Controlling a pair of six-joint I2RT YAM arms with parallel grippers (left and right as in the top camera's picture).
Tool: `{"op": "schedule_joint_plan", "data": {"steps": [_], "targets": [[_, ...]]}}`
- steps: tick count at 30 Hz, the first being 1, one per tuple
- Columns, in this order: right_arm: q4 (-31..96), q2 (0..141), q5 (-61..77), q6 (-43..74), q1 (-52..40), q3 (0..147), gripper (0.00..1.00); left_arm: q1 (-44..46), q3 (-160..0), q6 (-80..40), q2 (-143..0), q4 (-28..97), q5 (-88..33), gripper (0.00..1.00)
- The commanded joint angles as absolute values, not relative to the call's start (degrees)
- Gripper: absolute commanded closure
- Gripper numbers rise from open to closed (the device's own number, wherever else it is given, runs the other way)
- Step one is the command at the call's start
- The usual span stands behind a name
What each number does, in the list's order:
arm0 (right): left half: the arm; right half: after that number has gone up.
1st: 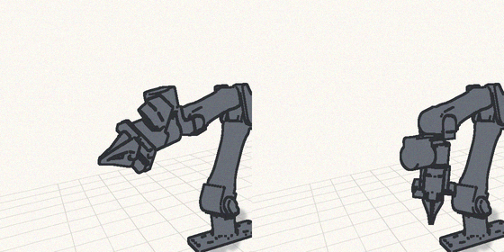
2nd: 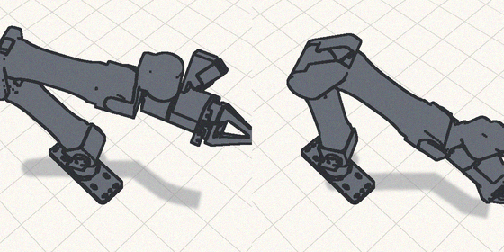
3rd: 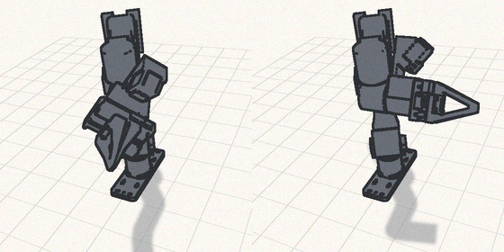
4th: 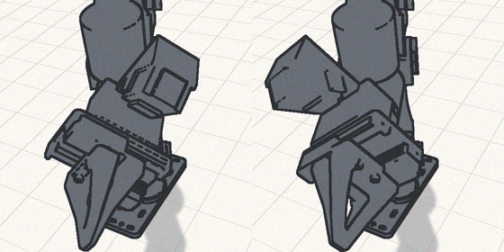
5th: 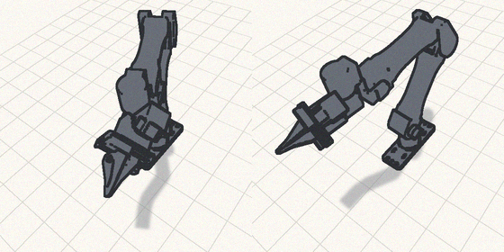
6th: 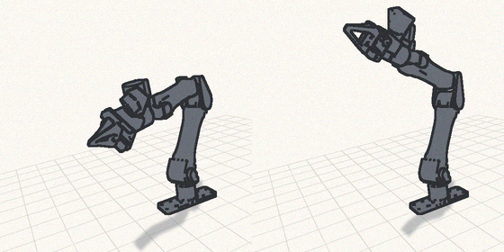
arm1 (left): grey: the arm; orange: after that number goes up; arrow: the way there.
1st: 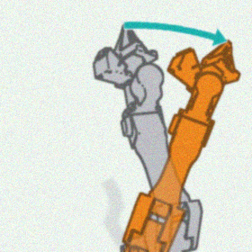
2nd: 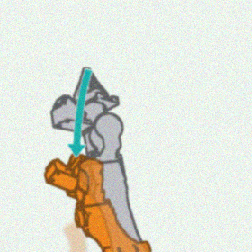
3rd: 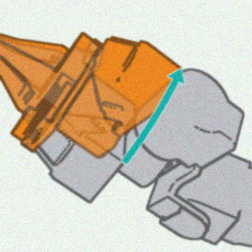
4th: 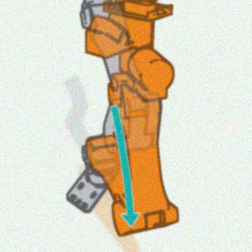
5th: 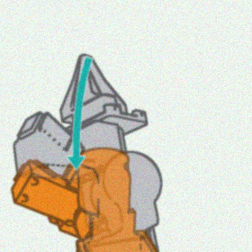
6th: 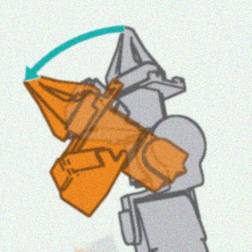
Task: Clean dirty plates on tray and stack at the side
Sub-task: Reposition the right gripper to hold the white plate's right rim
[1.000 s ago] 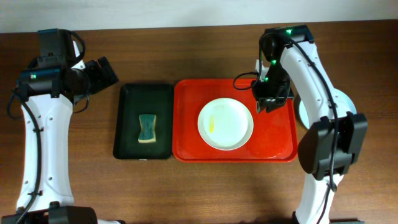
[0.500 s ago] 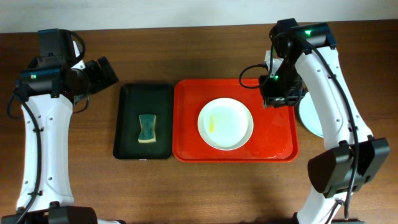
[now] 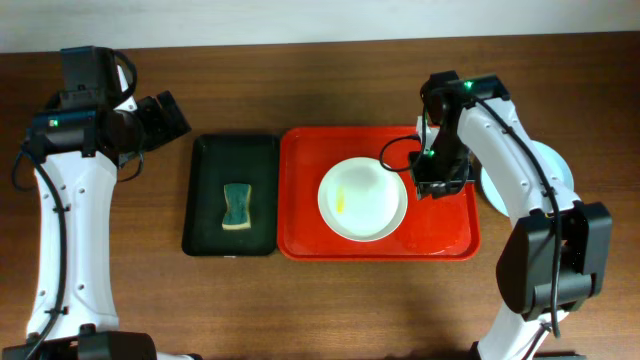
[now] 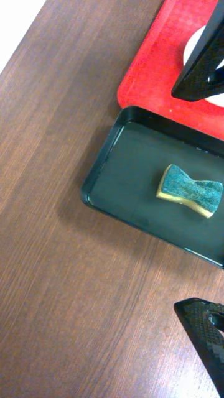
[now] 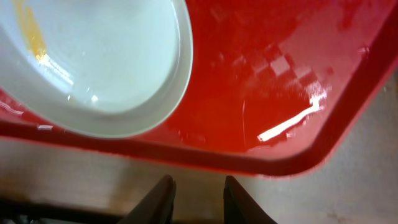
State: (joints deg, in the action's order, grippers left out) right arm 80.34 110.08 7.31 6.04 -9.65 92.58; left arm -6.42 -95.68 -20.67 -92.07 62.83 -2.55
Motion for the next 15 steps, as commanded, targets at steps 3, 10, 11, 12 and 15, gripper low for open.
{"op": "schedule_joint_plan", "data": {"steps": [3, 10, 11, 12, 15], "targets": [[71.3, 108.6, 9.2, 8.1, -10.2, 84.4, 0.72, -6.5, -95.8, -21.2, -92.3, 62.8, -2.6, 0.01], [56.4, 109.1, 13.3, 8.1, -10.2, 76.6, 0.74, -6.5, -95.8, -21.2, -92.3, 62.8, -2.6, 0.01], [55.2, 109.1, 13.3, 8.3, -10.2, 75.7, 0.74, -6.5, -95.8, -21.2, -92.3, 62.8, -2.6, 0.01], [54.2, 109.1, 13.0, 9.2, -10.2, 74.8, 0.74, -6.5, -95.8, -21.2, -92.3, 62.8, -2.6, 0.01], [49.3, 109.1, 12.9, 12.9, -10.2, 71.7, 0.78, -6.5, -95.8, -21.2, -92.3, 62.8, -2.6, 0.01]]}}
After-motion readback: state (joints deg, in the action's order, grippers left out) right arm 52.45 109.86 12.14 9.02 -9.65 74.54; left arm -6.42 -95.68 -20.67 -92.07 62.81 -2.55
